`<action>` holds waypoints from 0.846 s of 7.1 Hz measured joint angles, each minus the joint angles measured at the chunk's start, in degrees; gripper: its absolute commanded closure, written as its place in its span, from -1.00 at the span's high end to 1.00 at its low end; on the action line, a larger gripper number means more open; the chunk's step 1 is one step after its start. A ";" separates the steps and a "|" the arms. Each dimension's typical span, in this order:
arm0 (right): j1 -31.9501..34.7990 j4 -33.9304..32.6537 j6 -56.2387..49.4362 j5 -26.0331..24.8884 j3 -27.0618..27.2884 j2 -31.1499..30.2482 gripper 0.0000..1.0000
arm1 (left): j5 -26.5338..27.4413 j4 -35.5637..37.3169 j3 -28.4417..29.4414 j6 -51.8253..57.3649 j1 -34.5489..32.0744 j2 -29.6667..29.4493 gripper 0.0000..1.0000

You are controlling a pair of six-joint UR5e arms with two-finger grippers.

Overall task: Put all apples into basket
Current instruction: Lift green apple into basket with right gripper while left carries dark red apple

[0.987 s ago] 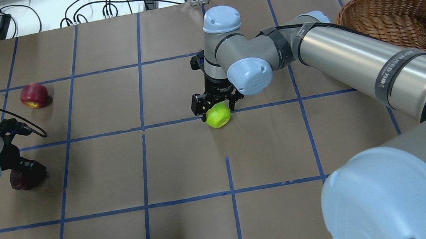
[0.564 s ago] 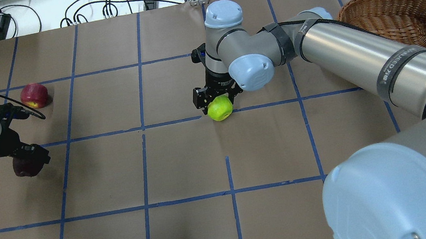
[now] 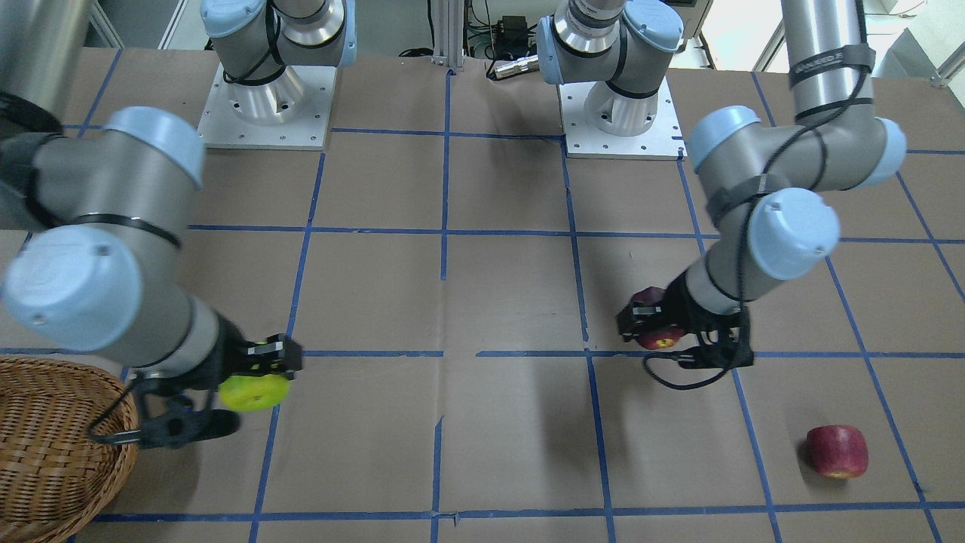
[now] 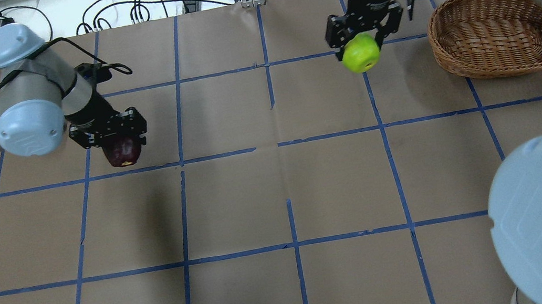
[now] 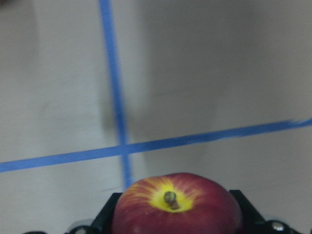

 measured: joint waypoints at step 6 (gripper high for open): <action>-22.78 -17.24 -20.60 -13.18 -2.03 9.55 -0.46 | -3.23 21.74 0.48 -32.10 -21.50 -12.99 1.00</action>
